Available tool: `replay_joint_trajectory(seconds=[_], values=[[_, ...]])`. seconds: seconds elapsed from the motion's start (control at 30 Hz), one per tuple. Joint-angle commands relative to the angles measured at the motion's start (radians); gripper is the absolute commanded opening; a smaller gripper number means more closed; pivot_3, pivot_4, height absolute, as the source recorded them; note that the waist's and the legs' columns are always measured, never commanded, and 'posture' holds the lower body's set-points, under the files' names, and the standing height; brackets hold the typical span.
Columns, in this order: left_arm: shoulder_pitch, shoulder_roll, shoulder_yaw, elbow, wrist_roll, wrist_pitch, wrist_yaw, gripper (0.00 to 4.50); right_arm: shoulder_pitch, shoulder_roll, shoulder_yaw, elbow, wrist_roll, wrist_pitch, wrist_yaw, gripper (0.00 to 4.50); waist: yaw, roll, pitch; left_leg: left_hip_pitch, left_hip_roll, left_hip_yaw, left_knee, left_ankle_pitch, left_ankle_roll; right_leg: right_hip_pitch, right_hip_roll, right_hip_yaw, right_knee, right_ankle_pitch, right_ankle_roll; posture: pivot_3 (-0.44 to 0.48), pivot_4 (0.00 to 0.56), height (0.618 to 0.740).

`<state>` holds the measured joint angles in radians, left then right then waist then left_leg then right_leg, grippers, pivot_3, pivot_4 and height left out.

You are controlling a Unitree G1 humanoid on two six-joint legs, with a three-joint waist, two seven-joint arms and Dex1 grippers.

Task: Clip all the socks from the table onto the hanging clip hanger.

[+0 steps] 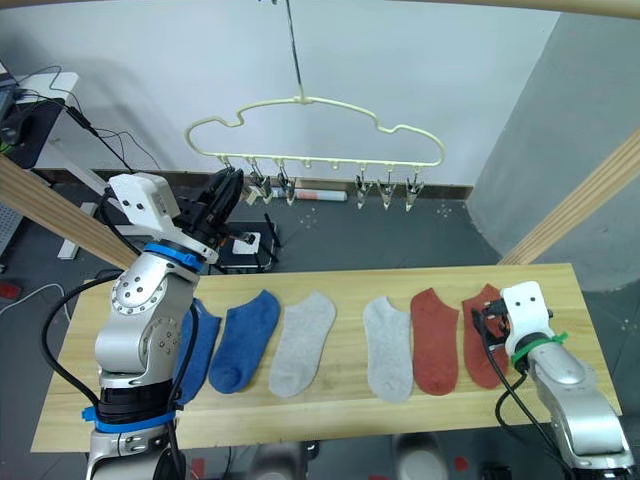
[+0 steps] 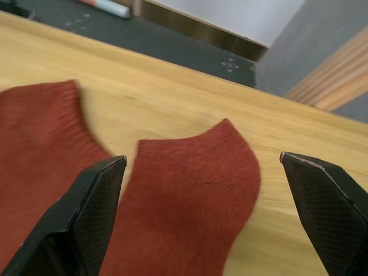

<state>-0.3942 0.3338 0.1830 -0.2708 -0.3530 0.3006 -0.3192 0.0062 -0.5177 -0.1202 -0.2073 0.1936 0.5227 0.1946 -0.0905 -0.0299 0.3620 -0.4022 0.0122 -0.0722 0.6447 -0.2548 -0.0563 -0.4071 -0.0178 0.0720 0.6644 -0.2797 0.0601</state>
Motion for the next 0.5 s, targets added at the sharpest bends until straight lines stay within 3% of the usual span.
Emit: replay_joint_trajectory(seconds=[0.03, 0.2, 0.43, 0.5], values=[[-0.001, 0.025, 0.016, -0.074, -0.024, 0.024, -0.006, 0.07, -0.032, 0.02, -0.022, 0.101, -0.027, -0.03, -0.005, 4.5, 0.003, 0.002, 0.005, 0.0, 0.0, 0.0, 0.0, 0.0, 0.0, 0.0, -0.001, 0.0, 0.0, 0.0, -0.001, -0.143, 0.414, 0.74], [0.005, 0.04, 0.025, -0.092, -0.039, 0.056, -0.009, 0.07, -0.06, 0.057, -0.054, 0.188, -0.011, 0.023, -0.017, 4.5, 0.005, 0.001, 0.015, -0.001, 0.0, 0.0, -0.001, 0.0, 0.0, 0.0, -0.002, 0.0, 0.0, 0.002, -0.004, -0.133, 0.422, 0.74], [-0.003, 0.048, 0.025, -0.095, -0.058, 0.076, -0.015, 0.07, -0.06, 0.154, -0.132, 0.155, 0.059, 0.179, -0.048, 4.5, 0.006, 0.0, 0.015, -0.001, 0.0, -0.001, 0.0, 0.0, 0.0, 0.0, -0.002, 0.0, 0.0, 0.003, -0.003, -0.136, 0.427, 0.74], [-0.005, 0.048, 0.024, -0.095, -0.065, 0.08, -0.023, 0.07, -0.056, 0.173, -0.144, 0.143, 0.073, 0.206, -0.046, 4.13, 0.005, 0.0, 0.015, -0.001, 0.0, -0.001, 0.0, 0.0, 0.0, 0.0, -0.002, -0.001, 0.0, 0.003, -0.003, -0.138, 0.426, 0.74]])
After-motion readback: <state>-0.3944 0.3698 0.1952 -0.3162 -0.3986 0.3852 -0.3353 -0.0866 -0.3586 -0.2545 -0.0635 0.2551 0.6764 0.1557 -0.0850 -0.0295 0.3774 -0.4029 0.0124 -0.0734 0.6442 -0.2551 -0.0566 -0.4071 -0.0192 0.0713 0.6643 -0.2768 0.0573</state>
